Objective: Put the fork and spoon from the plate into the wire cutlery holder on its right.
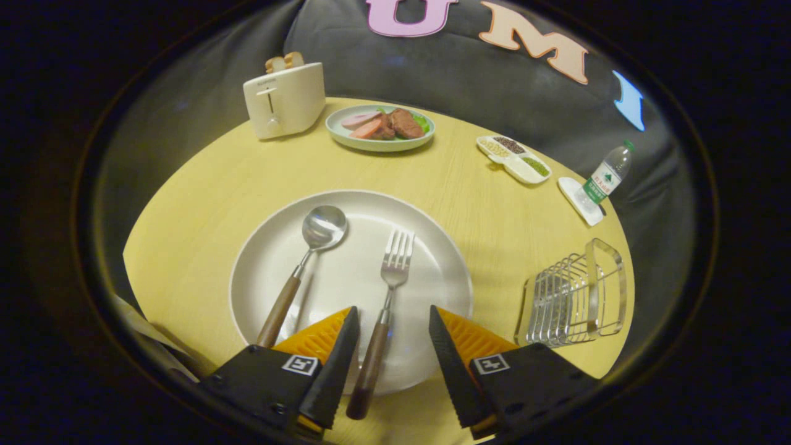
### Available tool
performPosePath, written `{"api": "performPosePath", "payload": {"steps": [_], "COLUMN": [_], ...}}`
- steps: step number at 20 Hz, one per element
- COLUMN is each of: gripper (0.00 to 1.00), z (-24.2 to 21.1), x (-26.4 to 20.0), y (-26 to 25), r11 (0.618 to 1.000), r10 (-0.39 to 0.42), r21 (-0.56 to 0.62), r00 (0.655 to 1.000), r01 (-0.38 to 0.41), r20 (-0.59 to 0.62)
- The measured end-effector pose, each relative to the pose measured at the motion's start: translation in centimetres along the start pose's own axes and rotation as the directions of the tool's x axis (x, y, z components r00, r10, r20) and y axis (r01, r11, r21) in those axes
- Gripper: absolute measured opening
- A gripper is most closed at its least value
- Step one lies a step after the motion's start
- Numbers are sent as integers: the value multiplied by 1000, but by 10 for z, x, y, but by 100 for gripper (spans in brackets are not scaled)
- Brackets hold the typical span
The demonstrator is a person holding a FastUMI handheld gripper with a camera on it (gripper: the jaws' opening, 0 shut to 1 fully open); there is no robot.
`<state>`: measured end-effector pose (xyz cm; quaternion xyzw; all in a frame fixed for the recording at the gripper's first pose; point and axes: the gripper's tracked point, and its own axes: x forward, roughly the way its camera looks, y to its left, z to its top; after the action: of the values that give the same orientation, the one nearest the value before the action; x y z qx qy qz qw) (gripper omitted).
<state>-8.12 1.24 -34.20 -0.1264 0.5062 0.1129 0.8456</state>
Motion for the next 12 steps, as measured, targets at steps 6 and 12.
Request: {"api": "performPosePath", "payload": {"steps": [6, 12], "gripper": [29, 14], "z": [-3, -5], "x": [1, 0], "y": [4, -4], "r11": [999, 997], "r10": [36, 17], "r21": [31, 78], "r00": [998, 997], "r01": [-34, -10], "r20": [-44, -81]}}
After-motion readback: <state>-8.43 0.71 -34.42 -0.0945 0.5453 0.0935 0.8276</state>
